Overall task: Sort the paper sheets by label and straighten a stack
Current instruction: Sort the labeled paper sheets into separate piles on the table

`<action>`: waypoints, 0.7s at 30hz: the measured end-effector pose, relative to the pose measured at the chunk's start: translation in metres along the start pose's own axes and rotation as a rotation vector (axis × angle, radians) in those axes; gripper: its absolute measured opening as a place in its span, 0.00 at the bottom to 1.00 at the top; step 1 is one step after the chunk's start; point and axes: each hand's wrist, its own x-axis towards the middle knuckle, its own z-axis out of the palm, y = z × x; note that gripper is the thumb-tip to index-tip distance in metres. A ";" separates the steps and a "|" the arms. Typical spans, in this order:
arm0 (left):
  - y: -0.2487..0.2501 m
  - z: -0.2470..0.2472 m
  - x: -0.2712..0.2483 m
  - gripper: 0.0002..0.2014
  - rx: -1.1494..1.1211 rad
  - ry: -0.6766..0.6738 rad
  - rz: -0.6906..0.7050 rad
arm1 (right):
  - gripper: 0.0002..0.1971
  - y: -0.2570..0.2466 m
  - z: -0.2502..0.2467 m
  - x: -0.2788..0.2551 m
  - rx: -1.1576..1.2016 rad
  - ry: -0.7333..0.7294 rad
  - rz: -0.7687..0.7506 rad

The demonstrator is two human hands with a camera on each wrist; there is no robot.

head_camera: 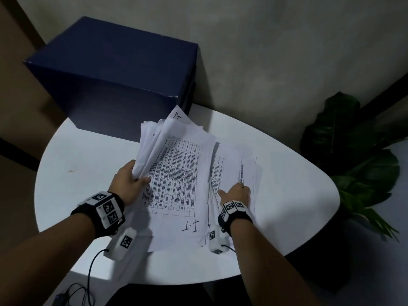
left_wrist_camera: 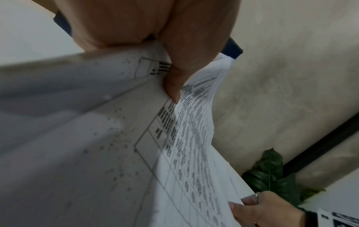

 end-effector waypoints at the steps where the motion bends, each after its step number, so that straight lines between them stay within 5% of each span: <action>1: 0.001 -0.001 0.001 0.14 -0.002 -0.004 0.005 | 0.33 -0.003 -0.002 0.001 0.081 -0.032 0.011; 7: 0.005 0.004 0.000 0.14 -0.087 -0.064 -0.020 | 0.21 -0.007 -0.041 -0.017 0.271 -0.018 0.024; 15: -0.016 0.036 0.003 0.18 -0.107 -0.208 -0.156 | 0.11 0.006 -0.197 -0.032 0.383 0.590 -0.264; 18: -0.020 0.051 0.006 0.18 -0.052 -0.245 -0.182 | 0.10 0.016 -0.209 -0.022 0.514 0.505 -0.317; 21: -0.018 0.057 0.010 0.19 -0.026 -0.259 -0.204 | 0.13 0.018 -0.159 -0.012 0.522 0.268 -0.311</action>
